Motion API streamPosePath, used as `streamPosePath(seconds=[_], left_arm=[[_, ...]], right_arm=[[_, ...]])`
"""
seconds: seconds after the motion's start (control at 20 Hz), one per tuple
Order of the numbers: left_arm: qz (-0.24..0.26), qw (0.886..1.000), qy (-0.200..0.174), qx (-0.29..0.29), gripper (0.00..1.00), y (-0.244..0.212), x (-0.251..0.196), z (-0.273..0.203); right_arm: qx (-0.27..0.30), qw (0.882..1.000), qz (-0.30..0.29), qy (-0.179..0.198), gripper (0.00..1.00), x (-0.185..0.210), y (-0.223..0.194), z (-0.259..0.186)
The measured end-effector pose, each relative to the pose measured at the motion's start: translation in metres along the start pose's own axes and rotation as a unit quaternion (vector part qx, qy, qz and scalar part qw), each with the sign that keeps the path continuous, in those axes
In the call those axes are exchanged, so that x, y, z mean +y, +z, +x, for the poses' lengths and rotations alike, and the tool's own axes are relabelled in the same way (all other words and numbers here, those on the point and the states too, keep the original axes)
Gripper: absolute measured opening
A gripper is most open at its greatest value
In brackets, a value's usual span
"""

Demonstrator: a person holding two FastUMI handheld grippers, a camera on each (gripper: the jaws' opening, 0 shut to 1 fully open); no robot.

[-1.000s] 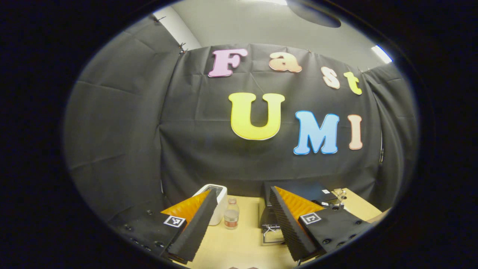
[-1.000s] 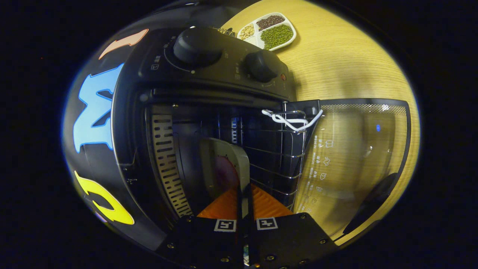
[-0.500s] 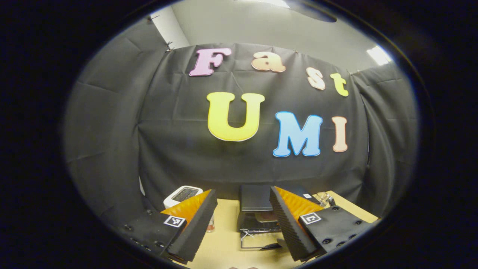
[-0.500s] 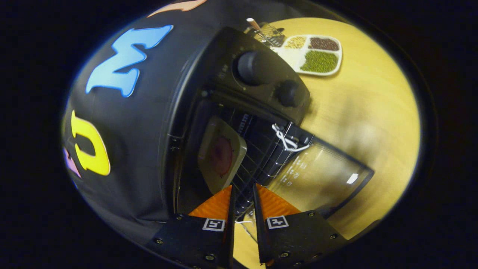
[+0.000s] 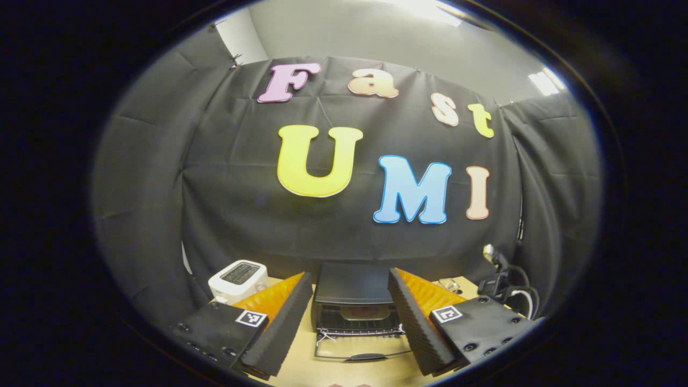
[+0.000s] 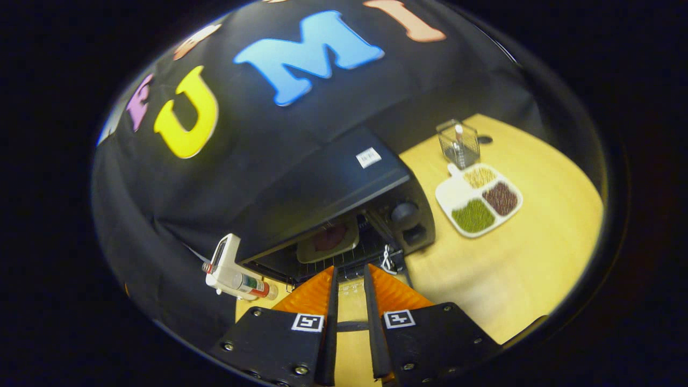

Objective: Open the electric oven with the left hand, put the food in, and close the electric oven.

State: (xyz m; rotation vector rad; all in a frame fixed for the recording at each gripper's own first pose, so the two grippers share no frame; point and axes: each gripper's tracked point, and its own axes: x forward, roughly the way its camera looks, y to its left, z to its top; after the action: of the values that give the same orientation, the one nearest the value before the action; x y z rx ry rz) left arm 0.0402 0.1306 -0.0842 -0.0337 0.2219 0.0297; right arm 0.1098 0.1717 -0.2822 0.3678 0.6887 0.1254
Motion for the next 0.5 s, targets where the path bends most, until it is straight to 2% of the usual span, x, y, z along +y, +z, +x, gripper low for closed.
streamPosePath(seconds=[0.1, 0.2, 0.3, 0.35, 0.4, 0.5], left_arm=[[0.004, 1.0, -0.004, -0.004, 1.0, 0.005, -0.013, -0.001], [0.012, 1.0, -0.011, -0.012, 1.0, 0.012, -0.025, -0.01], [0.021, 0.999, -0.016, -0.018, 1.0, 0.017, -0.038, -0.01], [0.023, 0.999, -0.02, -0.022, 0.96, 0.019, -0.044, -0.009], [0.023, 0.999, -0.024, -0.025, 1.0, 0.021, -0.052, -0.009], [0.024, 0.999, -0.033, -0.029, 1.0, 0.024, -0.065, -0.01]], right_arm=[[-0.054, 0.996, -0.073, 0.01, 0.27, 0.006, 0.031, -0.028], [-0.111, 0.987, -0.117, 0.023, 0.27, 0.017, 0.061, -0.057], [-0.15, 0.979, -0.136, 0.028, 0.26, 0.018, 0.081, -0.084], [-0.166, 0.975, -0.143, 0.029, 0.27, 0.018, 0.092, -0.098], [-0.181, 0.971, -0.151, 0.027, 0.27, 0.017, 0.102, -0.113], [-0.21, 0.964, -0.163, 0.024, 0.27, 0.014, 0.12, -0.138]])
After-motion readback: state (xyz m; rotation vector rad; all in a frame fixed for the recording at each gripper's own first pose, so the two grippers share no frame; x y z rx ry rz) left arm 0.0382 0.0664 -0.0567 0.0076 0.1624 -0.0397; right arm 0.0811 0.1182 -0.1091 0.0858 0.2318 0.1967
